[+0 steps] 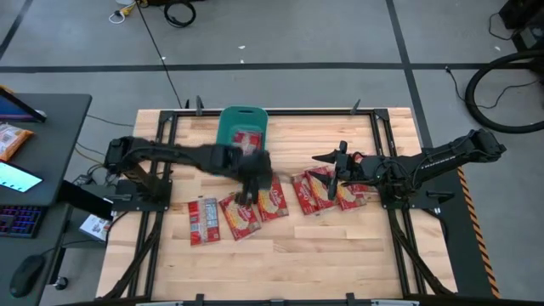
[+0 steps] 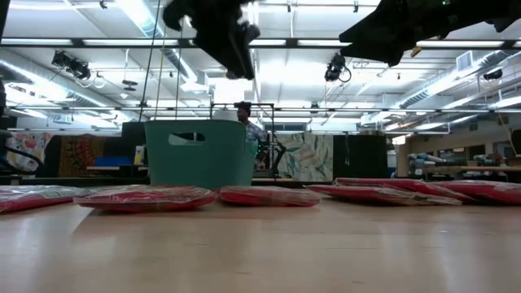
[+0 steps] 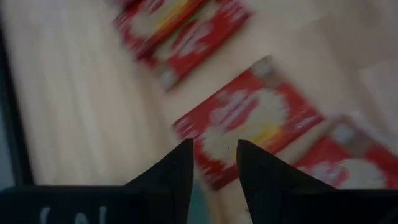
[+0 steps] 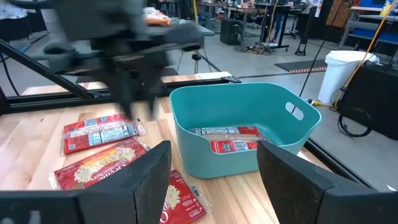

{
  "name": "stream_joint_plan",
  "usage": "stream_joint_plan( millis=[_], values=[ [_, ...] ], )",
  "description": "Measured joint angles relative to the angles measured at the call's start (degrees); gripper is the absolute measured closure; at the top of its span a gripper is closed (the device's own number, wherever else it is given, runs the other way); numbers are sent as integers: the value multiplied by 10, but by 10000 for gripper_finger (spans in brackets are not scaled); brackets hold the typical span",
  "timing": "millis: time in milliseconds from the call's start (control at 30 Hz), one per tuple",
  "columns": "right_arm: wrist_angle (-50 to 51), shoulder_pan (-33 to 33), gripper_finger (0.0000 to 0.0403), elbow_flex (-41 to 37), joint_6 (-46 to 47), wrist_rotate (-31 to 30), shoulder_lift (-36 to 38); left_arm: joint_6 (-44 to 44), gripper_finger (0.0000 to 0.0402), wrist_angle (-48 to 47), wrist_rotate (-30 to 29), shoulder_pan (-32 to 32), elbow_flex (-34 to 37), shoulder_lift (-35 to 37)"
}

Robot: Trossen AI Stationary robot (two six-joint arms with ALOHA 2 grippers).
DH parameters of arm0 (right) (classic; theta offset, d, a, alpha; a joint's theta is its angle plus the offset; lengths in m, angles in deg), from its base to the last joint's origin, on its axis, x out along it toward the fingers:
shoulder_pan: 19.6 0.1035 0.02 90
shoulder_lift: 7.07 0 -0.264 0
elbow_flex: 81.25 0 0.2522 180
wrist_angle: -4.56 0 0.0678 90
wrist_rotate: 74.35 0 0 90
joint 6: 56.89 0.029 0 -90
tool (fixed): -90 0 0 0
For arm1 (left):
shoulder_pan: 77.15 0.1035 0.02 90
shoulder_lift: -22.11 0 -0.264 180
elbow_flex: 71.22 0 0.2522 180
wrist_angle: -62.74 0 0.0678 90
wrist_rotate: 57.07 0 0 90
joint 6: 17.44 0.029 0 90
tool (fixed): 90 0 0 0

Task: Sort popcorn bags into baskets
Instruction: Put the red popcorn bag into the green bin

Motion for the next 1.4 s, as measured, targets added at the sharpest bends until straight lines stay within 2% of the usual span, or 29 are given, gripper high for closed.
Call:
stream_joint_plan(
  millis=[200, 300, 433, 567, 667, 833, 933, 1100, 1233, 1400],
  values=[
    [0, 0, 160, 0, 0, 0, 0, 0, 273, 17, -6, -57, 26, -6],
    [0, 0, 160, 0, 0, 0, 0, -2, 272, 64, -37, -80, 49, -16],
    [-6, 0, 160, -1, -1, 0, -3, 0, 261, 120, -77, -99, 70, -38],
    [-15, 0, 160, -1, -8, 0, -11, -2, 256, 135, -73, -107, 71, -70],
    [-16, 0, 160, 0, -14, -1, -14, -2, 257, 122, -61, -118, 72, -87],
    [-18, 0, 160, 0, -17, -3, -17, -14, 259, 48, 13, -141, 72, -96],
    [-19, 0, 160, 0, -17, -3, -17, -53, 259, 13, 36, -152, 71, -96],
    [-22, 0, 160, 0, -16, -3, -17, -130, 259, -60, 40, -173, 75, -98],
    [-24, 0, 160, 0, -16, -3, -17, -166, 258, -68, 5, -206, 94, -101],
    [-25, 0, 160, 0, -16, -1, -17, -171, 231, -63, -112, -257, 130, -101]
  ],
)
